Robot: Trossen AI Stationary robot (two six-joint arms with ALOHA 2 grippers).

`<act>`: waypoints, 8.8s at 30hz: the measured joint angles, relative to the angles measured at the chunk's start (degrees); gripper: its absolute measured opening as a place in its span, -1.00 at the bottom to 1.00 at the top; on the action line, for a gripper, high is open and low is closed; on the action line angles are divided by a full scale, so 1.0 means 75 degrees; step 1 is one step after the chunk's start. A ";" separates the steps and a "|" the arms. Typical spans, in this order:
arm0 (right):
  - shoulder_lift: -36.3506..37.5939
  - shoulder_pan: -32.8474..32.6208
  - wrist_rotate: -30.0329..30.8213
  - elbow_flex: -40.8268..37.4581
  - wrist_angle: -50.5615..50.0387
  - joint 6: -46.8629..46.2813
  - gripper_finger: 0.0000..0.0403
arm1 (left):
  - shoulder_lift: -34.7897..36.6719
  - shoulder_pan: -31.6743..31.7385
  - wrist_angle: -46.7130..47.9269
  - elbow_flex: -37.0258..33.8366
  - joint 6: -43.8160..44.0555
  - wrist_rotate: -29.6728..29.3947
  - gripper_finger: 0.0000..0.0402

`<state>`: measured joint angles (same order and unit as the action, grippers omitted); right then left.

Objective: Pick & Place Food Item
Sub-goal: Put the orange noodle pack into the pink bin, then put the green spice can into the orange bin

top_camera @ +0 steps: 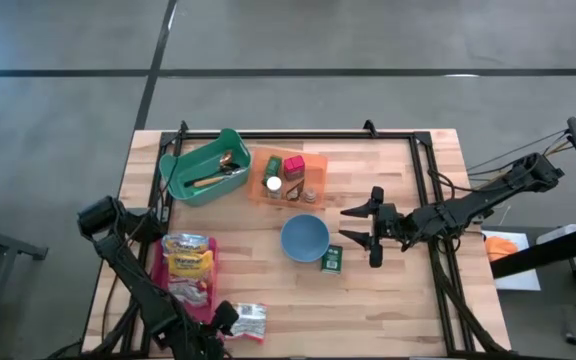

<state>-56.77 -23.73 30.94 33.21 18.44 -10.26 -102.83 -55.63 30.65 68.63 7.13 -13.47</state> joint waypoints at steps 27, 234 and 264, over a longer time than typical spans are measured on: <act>-0.0003 0.0000 0.0006 0.0000 0.0017 0.0023 0.15 | -0.1051 -0.0427 -0.0115 -0.0453 -0.1302 -0.2435 0.27; -0.0003 0.0000 -0.0346 0.0001 0.0050 -0.0043 0.15 | 0.2999 0.0248 0.4859 -0.0628 1.1243 -0.0207 0.10; -0.3426 -0.0105 -0.0137 0.4265 -0.8879 -0.9244 0.15 | 0.3038 0.3000 0.5040 -0.0806 0.5193 -0.3465 0.10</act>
<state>-82.47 -24.51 29.91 65.20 -48.16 -79.59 -80.04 -33.12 68.45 62.59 46.08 -39.46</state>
